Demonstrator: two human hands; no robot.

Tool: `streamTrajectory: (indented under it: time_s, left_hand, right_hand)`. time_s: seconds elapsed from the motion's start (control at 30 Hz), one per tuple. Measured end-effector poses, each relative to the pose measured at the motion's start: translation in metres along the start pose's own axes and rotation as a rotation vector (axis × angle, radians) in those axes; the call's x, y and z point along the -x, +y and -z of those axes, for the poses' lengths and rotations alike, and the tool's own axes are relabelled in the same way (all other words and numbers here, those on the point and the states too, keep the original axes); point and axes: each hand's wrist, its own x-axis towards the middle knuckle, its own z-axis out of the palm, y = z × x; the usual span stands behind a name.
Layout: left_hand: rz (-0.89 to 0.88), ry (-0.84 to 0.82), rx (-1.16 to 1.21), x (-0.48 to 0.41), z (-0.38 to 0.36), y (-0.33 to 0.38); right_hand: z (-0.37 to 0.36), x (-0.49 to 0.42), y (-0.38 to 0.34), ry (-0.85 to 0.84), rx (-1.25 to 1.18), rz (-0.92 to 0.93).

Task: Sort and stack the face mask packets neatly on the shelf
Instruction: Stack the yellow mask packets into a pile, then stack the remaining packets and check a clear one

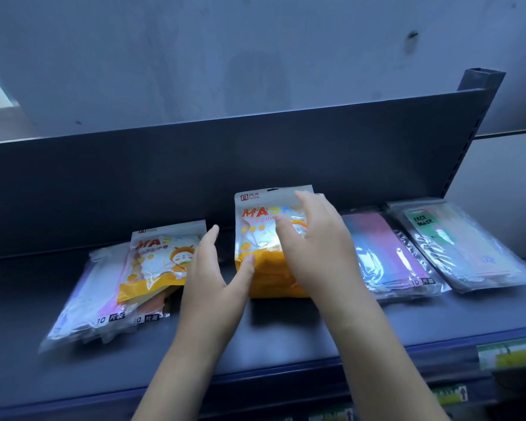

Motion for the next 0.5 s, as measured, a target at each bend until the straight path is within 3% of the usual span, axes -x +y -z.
streamTrajectory:
  time_s: [0.13, 0.27, 0.5]
  left_hand:
    - [-0.108, 0.070, -0.202, -0.009, 0.033, -0.010]
    - [-0.073, 0.110, -0.260, -0.019, 0.073, -0.034]
    - [0.011, 0.095, -0.262, -0.046, 0.147, -0.088]
  right_hand:
    - [-0.020, 0.012, -0.028, -0.035, -0.104, 0.148]
    - [-0.053, 0.029, -0.056, -0.129, -0.137, 0.236]
    - [-0.145, 0.050, -0.107, -0.246, -0.126, 0.151]
